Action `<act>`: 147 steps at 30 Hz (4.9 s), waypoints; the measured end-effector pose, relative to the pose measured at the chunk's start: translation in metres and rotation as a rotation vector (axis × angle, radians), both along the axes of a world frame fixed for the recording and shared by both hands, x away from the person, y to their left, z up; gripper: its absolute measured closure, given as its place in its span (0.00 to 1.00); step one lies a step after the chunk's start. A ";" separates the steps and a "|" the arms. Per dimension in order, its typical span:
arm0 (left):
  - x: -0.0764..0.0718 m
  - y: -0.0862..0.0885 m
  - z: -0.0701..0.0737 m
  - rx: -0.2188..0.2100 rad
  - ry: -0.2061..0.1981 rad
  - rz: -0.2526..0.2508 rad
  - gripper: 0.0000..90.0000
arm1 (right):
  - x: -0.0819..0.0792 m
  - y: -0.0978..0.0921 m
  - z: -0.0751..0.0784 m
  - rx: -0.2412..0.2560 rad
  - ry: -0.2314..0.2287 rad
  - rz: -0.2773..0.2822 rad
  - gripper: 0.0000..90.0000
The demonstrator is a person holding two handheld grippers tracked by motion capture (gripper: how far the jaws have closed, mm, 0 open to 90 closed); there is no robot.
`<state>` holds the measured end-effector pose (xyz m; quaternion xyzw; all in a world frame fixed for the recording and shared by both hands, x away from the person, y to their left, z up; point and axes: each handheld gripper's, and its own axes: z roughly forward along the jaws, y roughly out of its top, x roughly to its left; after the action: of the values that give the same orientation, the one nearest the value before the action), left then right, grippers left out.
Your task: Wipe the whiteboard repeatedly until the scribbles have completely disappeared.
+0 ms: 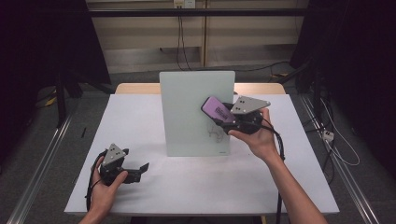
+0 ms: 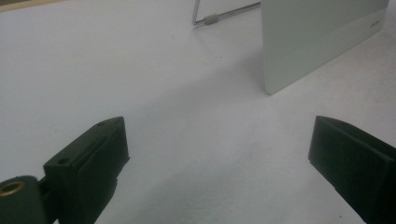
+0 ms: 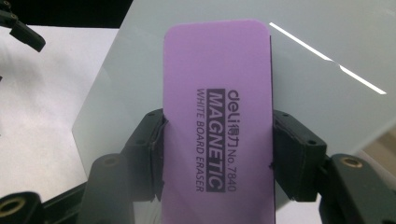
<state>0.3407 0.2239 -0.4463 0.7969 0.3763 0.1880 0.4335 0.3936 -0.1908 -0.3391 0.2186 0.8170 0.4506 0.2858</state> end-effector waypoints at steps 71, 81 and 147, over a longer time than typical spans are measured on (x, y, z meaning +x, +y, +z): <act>-0.001 0.000 0.001 -0.006 -0.006 -0.002 0.06 | -0.011 0.059 -0.064 -0.123 0.141 0.158 0.47; -0.001 0.001 0.001 -0.015 -0.008 0.002 0.06 | -0.009 0.053 -0.054 -0.110 0.119 0.140 0.47; -0.001 0.000 0.001 -0.013 -0.004 -0.001 0.06 | -0.027 0.014 -0.082 -0.145 0.161 0.094 0.47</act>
<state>0.3397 0.2235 -0.4449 0.7940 0.3762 0.1868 0.4395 0.3666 -0.1764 -0.4212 0.1943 0.8771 0.3843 0.2126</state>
